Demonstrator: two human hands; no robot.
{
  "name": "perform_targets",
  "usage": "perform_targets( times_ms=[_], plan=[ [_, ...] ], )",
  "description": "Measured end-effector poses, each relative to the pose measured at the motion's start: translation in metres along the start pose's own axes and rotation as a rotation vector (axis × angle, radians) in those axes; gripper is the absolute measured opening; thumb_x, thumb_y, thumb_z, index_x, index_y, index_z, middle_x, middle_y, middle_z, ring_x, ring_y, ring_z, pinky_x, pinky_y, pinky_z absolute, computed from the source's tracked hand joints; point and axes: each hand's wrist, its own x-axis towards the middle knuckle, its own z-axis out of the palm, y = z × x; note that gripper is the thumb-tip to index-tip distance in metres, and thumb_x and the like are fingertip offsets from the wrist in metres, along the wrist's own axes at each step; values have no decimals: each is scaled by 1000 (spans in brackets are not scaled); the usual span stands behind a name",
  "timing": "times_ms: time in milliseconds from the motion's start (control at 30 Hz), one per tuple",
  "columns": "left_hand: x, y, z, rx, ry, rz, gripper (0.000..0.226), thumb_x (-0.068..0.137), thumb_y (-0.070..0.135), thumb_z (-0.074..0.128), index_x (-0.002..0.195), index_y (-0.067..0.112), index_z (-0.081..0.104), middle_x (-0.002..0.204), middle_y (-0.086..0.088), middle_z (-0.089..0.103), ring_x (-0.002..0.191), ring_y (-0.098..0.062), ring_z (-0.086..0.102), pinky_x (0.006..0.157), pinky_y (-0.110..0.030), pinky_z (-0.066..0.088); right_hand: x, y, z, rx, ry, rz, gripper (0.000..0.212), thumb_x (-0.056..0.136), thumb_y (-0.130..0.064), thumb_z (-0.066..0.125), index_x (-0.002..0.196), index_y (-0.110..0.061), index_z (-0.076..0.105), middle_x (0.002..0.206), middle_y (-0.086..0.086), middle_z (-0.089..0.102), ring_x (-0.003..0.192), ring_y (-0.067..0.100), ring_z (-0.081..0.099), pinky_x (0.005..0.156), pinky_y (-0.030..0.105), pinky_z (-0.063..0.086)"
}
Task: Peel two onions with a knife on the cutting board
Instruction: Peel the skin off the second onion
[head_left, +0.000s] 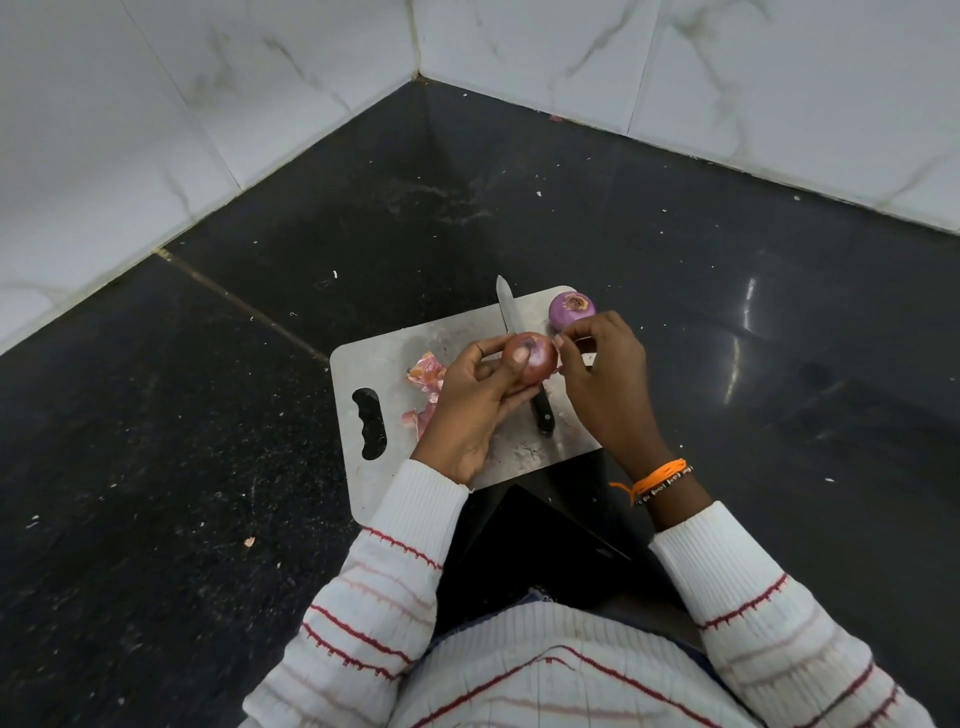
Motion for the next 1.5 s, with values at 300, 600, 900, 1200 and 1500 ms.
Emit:
perform_targets(
  times_ms=[300,600,900,1200,1500],
  plan=[
    [2,3,-4,-53,-51,16,24,93,11,55,116,18,58,112,-2,62,99,-15,66,85,-25,56,-2,8,1,136,-89,122,7,90,-10,56,84,-9,61,85,1,58,80,27,62,74,52,53],
    [1,0,-4,-50,-19,16,26,86,6,62,109,19,58,127,-12,58,112,-25,62,87,-31,56,-5,-1,3,215,-49,176,7,84,-12,64,91,-13,66,81,-12,63,80,7,65,76,38,58],
    [0,-2,-2,-38,9,18,34,86,3,64,118,11,56,128,-12,56,110,-25,62,82,-29,58,-6,-3,1,194,-44,168,14,79,-12,68,92,-9,68,83,-4,66,75,4,65,72,25,57],
    [-1,-2,1,-94,-1,11,29,85,1,64,110,12,56,126,-12,56,110,-26,62,82,-29,58,-5,4,0,360,-64,268,12,81,-12,64,82,-23,67,86,2,70,82,18,69,76,41,58],
    [-3,-2,0,-38,24,5,35,83,2,67,115,10,54,123,-8,57,105,-22,65,73,-24,58,-6,1,-1,361,-86,295,8,79,-10,68,86,-14,68,83,5,70,79,19,69,73,43,59]
  ],
)
